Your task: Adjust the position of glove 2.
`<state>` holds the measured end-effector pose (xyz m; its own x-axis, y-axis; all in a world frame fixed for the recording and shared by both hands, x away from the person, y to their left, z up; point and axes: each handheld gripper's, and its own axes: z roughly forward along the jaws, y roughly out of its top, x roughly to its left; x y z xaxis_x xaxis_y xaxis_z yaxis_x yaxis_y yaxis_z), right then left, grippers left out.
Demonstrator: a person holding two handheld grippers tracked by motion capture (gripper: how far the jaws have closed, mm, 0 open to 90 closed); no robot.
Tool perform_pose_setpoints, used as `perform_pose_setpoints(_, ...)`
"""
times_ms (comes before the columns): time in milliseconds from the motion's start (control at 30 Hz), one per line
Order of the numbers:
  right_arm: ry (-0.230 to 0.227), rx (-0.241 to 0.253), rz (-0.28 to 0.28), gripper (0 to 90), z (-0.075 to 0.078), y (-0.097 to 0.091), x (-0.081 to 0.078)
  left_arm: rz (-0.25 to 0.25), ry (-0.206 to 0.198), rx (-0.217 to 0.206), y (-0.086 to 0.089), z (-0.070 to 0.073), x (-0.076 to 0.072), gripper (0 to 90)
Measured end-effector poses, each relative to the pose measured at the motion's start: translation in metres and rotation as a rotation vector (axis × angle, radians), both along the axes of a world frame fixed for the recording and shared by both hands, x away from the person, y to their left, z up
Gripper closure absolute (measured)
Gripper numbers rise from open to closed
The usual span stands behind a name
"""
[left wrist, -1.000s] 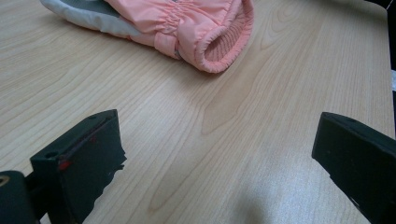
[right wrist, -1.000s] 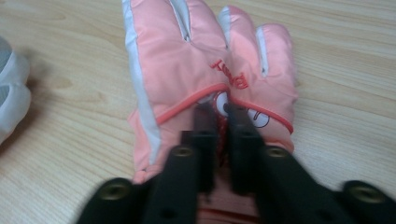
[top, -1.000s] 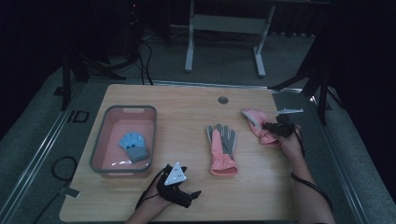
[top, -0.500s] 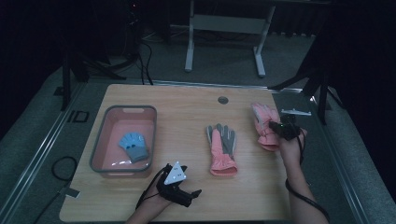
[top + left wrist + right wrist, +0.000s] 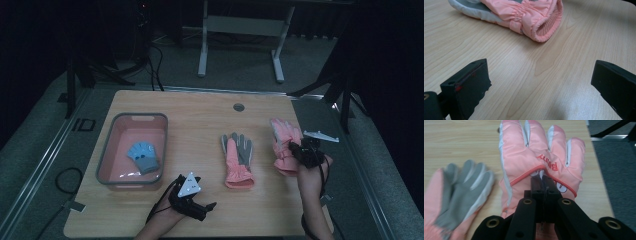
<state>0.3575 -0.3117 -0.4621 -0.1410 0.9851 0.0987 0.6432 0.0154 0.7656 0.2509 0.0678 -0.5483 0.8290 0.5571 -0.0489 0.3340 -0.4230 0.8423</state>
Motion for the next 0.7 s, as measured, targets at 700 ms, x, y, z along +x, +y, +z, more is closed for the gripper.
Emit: perform_pose_setpoints(700,0.089,-0.03,-0.017,86.9,-0.055,0.005,-0.01,-0.017,-0.012,-0.006,-0.003,0.0,-0.002,1.9)
